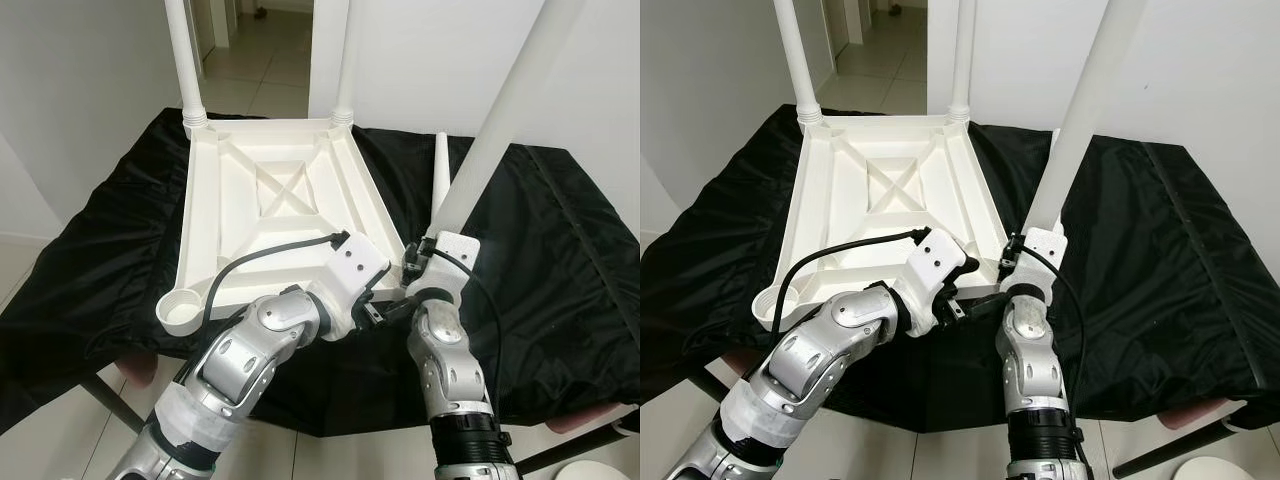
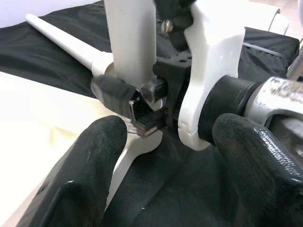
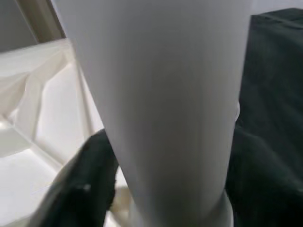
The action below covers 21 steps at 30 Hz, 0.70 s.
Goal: Building children table
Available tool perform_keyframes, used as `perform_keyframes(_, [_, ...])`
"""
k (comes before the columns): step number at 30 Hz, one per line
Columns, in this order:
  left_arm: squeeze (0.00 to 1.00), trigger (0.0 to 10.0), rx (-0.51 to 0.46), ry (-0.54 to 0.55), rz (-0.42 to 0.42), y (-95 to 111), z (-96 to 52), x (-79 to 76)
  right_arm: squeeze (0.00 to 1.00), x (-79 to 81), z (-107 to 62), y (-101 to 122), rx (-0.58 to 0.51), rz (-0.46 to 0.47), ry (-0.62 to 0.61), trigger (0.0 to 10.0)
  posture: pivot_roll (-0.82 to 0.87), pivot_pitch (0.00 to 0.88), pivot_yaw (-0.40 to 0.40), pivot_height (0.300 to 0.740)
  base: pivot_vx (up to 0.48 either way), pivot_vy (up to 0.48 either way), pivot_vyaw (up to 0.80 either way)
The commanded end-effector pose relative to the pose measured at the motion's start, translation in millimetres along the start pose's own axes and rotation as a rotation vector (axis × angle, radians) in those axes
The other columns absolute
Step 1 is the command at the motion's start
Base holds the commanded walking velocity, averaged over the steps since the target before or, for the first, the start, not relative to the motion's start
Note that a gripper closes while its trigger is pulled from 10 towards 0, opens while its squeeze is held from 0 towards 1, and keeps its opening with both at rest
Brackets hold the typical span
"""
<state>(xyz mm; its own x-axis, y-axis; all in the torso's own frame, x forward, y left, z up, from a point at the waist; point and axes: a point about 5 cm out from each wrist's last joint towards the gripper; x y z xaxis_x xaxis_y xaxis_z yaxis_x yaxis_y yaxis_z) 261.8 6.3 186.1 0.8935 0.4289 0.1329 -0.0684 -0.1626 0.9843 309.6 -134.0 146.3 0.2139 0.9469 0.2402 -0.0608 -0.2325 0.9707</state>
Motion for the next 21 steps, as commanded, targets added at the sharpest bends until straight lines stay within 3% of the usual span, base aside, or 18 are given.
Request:
perform_keyframes(1, [0.00,10.0,0.009,-0.037,0.016,-1,1.6,-3.6,1.00,-1.8,-4.1,-1,-0.004,0.040,-0.002,10.0,0.01,0.000,-0.019,0.740,0.000,0.000,0.00])
perform_keyframes(10, [0.00,10.0,0.009,-0.036,0.017,-2,1.8,-4.0,1.00,-9.3,-6.6,12,-0.065,0.068,0.145,10.0,0.02,0.000,-0.023,0.740,0.000,0.000,0.00])
perform_keyframes(11, [0.00,10.0,0.009,-0.035,0.017,-2,1.5,-3.8,0.00,-14.1,-6.1,14,-0.068,0.048,0.187,10.0,0.02,0.000,-0.024,0.740,0.000,0.000,0.00])
perform_keyframes(15, [0.00,10.0,0.010,-0.031,0.018,-2,1.3,-3.5,0.00,-24.4,-2.5,16,-0.056,-0.008,0.308,10.0,0.02,0.000,-0.024,0.740,0.000,0.000,0.00])
perform_keyframes(21, [0.00,10.0,0.010,-0.030,0.019,-2,1.3,-3.2,0.00,-30.8,1.0,16,-0.040,-0.047,0.375,10.0,0.02,0.000,-0.021,0.740,0.000,0.000,0.00])
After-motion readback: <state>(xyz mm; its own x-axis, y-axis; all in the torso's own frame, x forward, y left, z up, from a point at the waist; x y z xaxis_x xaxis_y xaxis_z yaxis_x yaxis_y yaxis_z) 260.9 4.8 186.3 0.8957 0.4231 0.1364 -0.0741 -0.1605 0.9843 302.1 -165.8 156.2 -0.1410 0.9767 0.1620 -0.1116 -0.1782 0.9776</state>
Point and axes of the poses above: a point about 5 cm out from each wrist's last joint towards the gripper, its own z axis pointing out of the wrist towards the gripper, its own y axis along the axis of the wrist's last joint, x = y × z, and after that the axes turned 2 degrees about z, right-handed
